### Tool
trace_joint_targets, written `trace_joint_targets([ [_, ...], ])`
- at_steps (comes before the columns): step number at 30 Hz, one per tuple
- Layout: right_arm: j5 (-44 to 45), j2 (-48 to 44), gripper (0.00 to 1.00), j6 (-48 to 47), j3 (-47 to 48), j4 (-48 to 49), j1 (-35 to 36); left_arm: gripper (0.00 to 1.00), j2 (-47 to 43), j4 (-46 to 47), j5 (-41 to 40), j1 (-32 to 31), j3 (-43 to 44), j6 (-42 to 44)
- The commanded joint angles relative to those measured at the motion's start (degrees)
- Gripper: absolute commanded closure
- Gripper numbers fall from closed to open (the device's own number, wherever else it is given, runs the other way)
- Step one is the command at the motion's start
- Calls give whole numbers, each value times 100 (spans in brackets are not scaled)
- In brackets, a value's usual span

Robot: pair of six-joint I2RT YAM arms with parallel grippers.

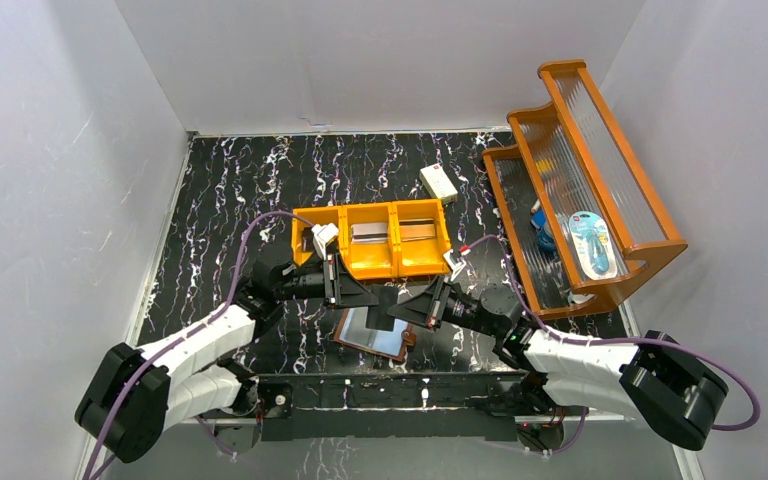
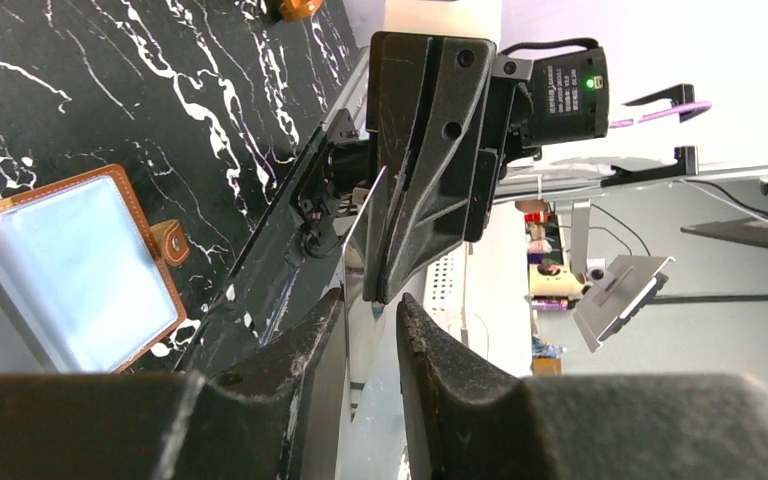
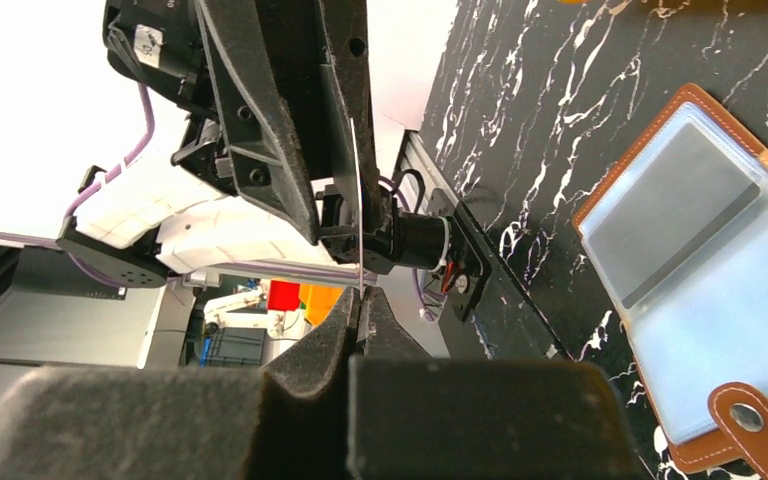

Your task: Take the credit cards out of the card holder

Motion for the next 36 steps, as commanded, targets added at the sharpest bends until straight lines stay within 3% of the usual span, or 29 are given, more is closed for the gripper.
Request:
trace_joint_targets([
  [1,-56,29,100,33,-33,633,-29,78,44,568,509,13,18,-132],
  [9,-35,160,100,188,-136,956,-36,93,52,689,807,6,53,-88],
  [14,167,109,97,337,-314,967,-40,100,-76,177,740,4,172,231],
  [18,199,-15,82,370,-333,731,-42,100,-189,-334,596,3,315,559],
  [24,337,-192,46,411,-341,401,-38,100,-342,-1034,320,7,539,1128],
  [32,585,-446,25,328,-298,-170,-37,100,-398,-3697,-963,-1,1572,3081],
  [36,767,-643,21,293,-296,-592,-37,100,-514,-4295,-1780,0,1910,3902],
])
